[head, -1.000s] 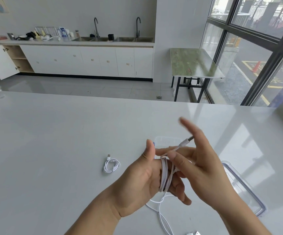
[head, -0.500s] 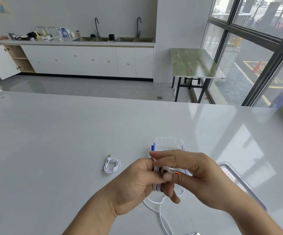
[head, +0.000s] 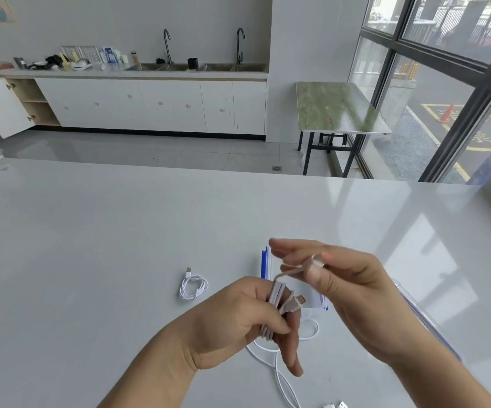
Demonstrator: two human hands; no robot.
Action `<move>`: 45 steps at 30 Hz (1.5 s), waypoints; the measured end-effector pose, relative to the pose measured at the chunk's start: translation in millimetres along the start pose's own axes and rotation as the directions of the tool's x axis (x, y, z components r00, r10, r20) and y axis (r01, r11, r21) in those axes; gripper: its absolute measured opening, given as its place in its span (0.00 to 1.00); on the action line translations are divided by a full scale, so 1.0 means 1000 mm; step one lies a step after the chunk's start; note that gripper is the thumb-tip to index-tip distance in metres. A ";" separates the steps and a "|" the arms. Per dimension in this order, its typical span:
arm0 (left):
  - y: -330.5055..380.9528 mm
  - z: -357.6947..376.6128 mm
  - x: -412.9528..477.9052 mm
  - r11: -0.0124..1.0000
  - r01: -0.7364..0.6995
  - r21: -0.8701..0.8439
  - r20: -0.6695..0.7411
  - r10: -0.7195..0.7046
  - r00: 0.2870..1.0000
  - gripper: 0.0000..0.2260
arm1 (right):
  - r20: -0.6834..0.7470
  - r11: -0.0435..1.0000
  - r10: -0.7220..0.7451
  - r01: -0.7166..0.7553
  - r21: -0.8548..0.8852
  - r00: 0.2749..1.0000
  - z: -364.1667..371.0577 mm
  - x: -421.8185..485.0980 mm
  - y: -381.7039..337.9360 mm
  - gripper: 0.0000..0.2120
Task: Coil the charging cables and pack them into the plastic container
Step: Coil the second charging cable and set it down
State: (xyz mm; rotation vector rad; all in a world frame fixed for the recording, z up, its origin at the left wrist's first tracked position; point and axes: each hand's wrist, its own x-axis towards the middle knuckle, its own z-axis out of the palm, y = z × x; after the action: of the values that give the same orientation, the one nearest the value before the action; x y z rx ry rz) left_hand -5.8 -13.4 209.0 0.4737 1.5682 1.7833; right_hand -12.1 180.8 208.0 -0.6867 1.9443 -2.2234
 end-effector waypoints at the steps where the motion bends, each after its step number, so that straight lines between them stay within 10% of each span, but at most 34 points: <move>1: 0.000 0.001 0.000 1.000 -0.004 -0.024 0.026 0.004 1.000 0.07 | -0.074 0.996 0.022 -0.016 0.083 0.997 0.001 0.001 0.001 0.15; 6: -0.003 -0.001 0.000 0.978 -0.049 -0.204 0.063 0.063 0.996 0.09 | -0.309 0.996 0.082 -0.066 0.059 0.948 -0.003 0.002 0.004 0.19; 12: -0.006 -0.003 0.002 0.960 -0.069 -0.272 0.044 0.084 0.996 0.08 | -0.045 0.955 0.250 -0.254 -0.155 0.967 -0.003 -0.006 0.003 0.10; 21: 0.001 0.006 0.003 0.936 -0.066 -0.347 0.052 0.089 0.995 0.06 | -0.127 0.982 0.174 -0.182 -0.052 0.976 0.009 -0.006 0.007 0.06; 28: 0.020 0.019 0.005 0.965 -0.136 -0.224 -0.352 0.050 0.935 0.09 | -0.242 0.929 0.247 -0.158 0.335 0.938 0.013 -0.009 0.018 0.09; 45: 0.020 0.027 0.005 0.975 -0.220 0.022 -0.603 0.188 0.775 0.09 | -0.435 0.991 0.088 -0.037 0.125 0.896 0.027 -0.002 0.009 0.09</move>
State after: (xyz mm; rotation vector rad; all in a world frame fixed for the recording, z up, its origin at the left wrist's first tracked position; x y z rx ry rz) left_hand 3.7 8.5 232.9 0.0319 1.9434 2.2885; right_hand -1.1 155.5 200.4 -0.1011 1.9543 -2.5968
